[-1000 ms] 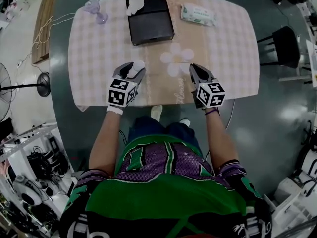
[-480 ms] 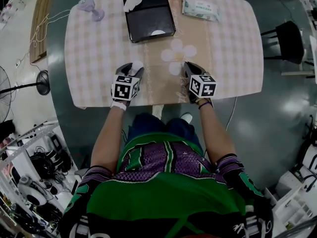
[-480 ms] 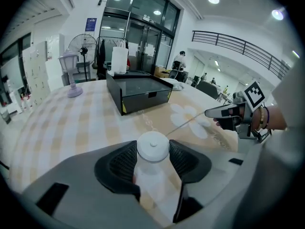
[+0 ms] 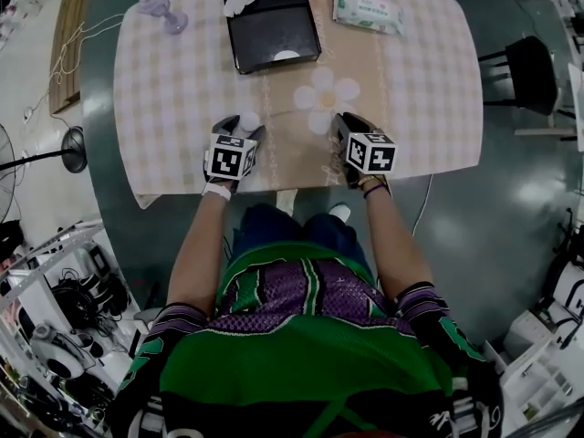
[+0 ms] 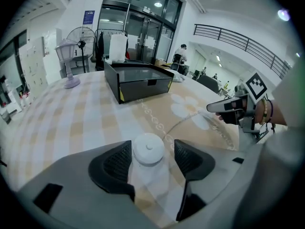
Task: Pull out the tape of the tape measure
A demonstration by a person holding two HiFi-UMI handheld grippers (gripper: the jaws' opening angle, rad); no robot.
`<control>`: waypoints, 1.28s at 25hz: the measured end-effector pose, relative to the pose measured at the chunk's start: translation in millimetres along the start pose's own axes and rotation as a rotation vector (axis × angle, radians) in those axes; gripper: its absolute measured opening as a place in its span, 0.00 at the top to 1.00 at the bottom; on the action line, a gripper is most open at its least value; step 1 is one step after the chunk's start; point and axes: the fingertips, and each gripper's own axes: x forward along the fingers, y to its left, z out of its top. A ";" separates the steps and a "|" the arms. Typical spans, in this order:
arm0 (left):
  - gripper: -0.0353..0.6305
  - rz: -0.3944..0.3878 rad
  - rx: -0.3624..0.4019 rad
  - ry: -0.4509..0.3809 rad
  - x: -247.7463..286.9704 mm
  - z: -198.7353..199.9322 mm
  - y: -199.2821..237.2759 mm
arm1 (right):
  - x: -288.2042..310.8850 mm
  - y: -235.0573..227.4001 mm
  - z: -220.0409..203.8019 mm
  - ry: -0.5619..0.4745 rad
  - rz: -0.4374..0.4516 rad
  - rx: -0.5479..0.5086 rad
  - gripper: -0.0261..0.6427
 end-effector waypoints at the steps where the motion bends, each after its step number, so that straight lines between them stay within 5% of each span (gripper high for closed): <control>1: 0.50 0.001 -0.001 -0.003 -1.2 0.0 0.2 | -1.7 0.1 -0.1 -0.002 0.001 0.002 0.86; 16: 0.50 0.071 -0.064 -0.161 -83.8 -3.4 -24.1 | -83.9 22.8 4.7 -0.100 0.047 -0.085 0.86; 32: 0.50 0.094 -0.090 -0.426 -228.6 -53.4 -215.1 | -348.5 8.1 -60.6 -0.363 0.070 -0.178 0.86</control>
